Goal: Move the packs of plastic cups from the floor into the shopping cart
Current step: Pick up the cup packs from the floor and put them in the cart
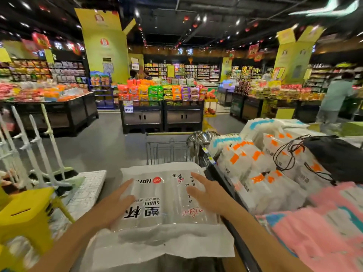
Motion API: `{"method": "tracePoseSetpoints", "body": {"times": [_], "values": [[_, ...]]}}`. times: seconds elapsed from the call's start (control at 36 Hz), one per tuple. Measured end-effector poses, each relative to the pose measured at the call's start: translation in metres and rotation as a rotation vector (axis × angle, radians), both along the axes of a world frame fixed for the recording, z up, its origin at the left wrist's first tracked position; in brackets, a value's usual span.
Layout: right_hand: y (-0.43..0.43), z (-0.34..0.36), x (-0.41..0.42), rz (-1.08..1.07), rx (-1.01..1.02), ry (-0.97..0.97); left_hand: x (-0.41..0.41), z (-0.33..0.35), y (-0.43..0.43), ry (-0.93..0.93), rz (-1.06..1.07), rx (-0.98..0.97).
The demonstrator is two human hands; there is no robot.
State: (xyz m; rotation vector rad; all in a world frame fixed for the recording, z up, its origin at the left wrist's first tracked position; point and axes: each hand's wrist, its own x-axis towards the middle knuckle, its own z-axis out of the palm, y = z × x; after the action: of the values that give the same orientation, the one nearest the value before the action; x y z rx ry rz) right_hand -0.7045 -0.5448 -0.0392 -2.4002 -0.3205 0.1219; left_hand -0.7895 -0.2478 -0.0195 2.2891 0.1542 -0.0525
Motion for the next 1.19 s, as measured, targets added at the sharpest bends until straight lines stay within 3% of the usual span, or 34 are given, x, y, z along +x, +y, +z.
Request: {"method": "tracePoseSetpoints", "body": {"times": [0.33,0.53,0.83,0.94,1.19], "values": [[0.011,-0.017,0.135,-0.029,0.017,-0.011,0.150,-0.016,0.020,0.041,-0.008,-0.100],[0.001,-0.030,0.241,-0.024,0.043,0.027,0.246,-0.023,0.007,0.024,-0.045,-0.038],[0.001,-0.048,0.404,0.010,0.033,0.031,0.397,-0.043,0.003,0.063,0.001,-0.112],[0.010,-0.077,0.458,0.033,0.037,0.037,0.445,-0.065,0.006,0.076,0.012,-0.171],[0.041,-0.194,0.564,-0.026,0.064,0.220,0.563,-0.174,0.034,0.204,0.024,-0.093]]}}
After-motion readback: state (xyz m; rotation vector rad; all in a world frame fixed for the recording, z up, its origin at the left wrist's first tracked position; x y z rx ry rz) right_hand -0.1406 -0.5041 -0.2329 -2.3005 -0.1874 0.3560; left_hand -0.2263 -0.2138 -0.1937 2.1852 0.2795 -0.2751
